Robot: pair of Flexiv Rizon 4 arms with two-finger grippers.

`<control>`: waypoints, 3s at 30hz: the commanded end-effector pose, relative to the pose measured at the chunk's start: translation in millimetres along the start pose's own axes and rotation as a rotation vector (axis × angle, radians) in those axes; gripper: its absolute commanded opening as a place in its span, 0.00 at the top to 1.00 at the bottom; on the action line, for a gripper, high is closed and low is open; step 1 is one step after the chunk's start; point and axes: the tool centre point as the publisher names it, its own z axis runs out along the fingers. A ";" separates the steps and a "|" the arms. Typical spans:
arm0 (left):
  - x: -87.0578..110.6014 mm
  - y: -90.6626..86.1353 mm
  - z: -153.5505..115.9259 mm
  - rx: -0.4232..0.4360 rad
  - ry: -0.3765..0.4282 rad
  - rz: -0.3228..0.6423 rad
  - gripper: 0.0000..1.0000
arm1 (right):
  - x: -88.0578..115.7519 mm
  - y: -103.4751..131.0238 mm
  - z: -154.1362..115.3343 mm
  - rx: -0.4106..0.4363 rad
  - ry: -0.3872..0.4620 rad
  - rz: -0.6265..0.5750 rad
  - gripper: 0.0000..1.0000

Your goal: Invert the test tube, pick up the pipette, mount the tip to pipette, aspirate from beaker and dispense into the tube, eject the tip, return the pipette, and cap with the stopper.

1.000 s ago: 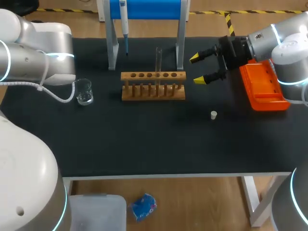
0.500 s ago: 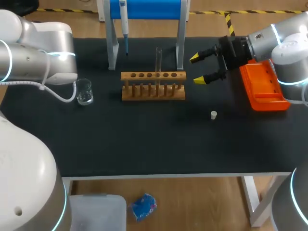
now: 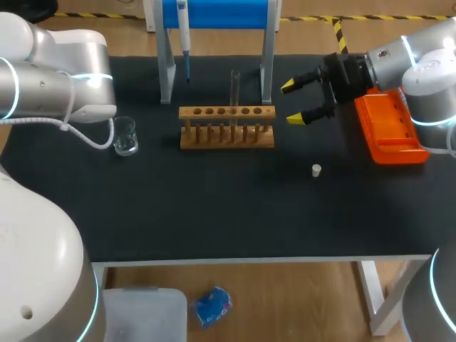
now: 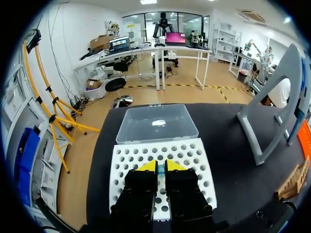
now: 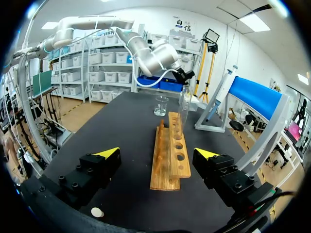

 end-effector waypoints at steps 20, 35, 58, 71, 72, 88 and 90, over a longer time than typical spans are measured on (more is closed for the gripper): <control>3.7 -41.5 -65.8 0.023 -0.039 0.046 1.00 | 0.4 0.6 -0.5 0.003 0.000 0.000 0.00; 19.9 -59.4 -138.1 0.079 0.021 0.126 1.00 | 0.4 0.6 -0.5 0.003 0.000 0.000 0.00; 75.4 -35.6 -201.9 0.116 0.259 0.399 1.00 | 0.4 0.6 -0.5 0.003 0.000 0.000 0.00; 118.4 -19.9 -240.9 0.165 0.423 0.566 1.00 | 0.4 0.6 -0.5 0.003 0.000 0.000 0.00; 118.4 -19.9 -240.9 0.165 0.423 0.566 1.00 | 0.4 0.6 -0.5 0.003 0.000 0.000 0.00; 134.6 -22.4 -251.1 0.223 0.468 0.616 1.00 | 0.4 0.6 -0.5 0.003 0.000 0.000 0.00; 145.7 -19.9 -257.7 0.250 0.498 0.644 1.00 | 0.4 0.6 -0.5 0.003 0.000 0.000 0.00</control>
